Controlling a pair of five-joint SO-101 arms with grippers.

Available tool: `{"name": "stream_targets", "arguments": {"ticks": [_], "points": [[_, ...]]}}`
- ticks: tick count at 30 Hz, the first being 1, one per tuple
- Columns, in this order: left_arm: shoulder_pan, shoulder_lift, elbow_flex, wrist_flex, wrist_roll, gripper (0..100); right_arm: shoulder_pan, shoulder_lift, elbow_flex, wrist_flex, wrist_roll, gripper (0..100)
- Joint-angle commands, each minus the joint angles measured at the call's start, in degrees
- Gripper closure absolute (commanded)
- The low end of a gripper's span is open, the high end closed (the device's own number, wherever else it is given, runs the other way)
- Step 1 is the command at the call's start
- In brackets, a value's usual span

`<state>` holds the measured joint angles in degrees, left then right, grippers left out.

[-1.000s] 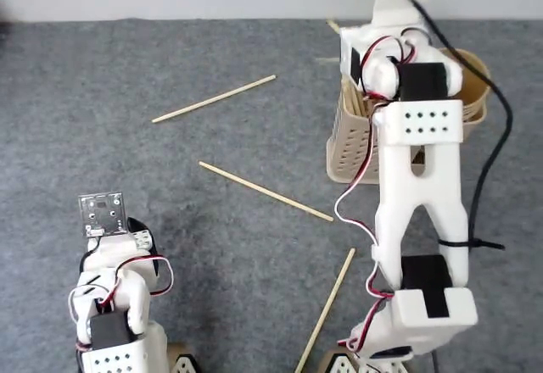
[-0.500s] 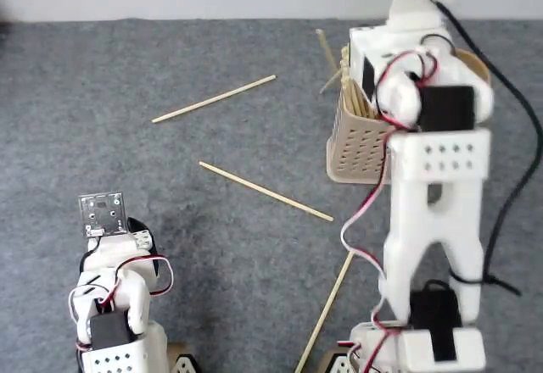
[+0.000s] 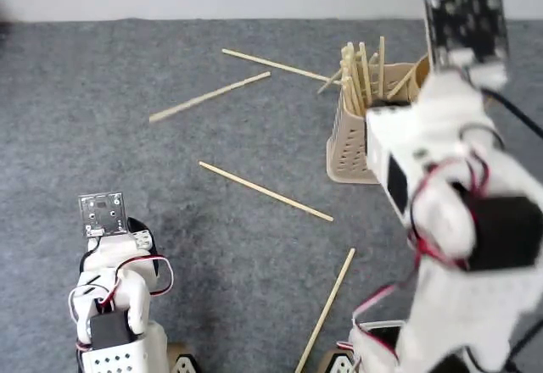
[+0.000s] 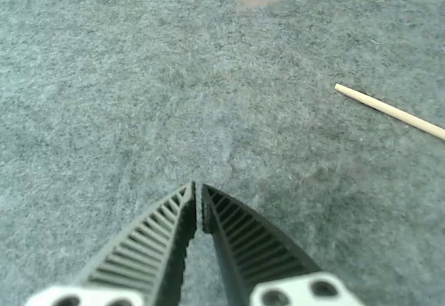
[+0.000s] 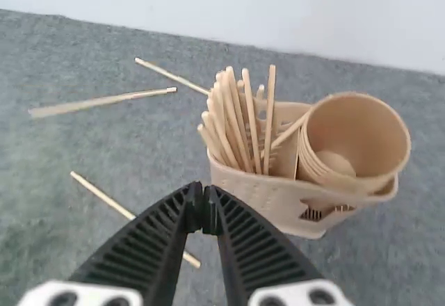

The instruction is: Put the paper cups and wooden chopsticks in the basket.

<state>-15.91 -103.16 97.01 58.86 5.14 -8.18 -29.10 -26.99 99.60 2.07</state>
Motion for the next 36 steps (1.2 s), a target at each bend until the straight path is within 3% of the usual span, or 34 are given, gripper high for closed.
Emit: {"name": "stream_targets", "arguments": {"ticks": [1, 7, 14, 21, 26, 31, 36], "points": [[-0.5, -0.5, -0.5, 0.1, -0.4, 99, 0.2, -5.6, 0.9, 3.3, -0.4, 99.0], [-0.5, -0.5, -0.5, 0.1, -0.4, 99, -0.2, -18.9, 17.6, 2.4, -0.4, 99.0], [-0.4, -0.5, -0.5, 0.1, -0.4, 99, 0.3, -28.0, 37.2, -17.1, 1.4, 99.1], [-0.1, -0.5, -0.5, -0.3, -0.4, 99, 0.3, -27.6, 43.3, -23.3, 1.3, 99.1], [0.0, -0.5, -0.5, -3.9, -0.7, 98, -0.1, -29.5, 47.1, -24.4, -5.7, 99.1], [0.0, -0.3, -0.5, -2.0, -0.4, 93, -0.4, -29.5, 56.6, -34.5, -4.0, 99.1], [0.1, -0.3, -0.5, 1.5, -0.7, 91, -9.1, -28.7, 57.9, -36.4, -2.5, 98.8]]}}
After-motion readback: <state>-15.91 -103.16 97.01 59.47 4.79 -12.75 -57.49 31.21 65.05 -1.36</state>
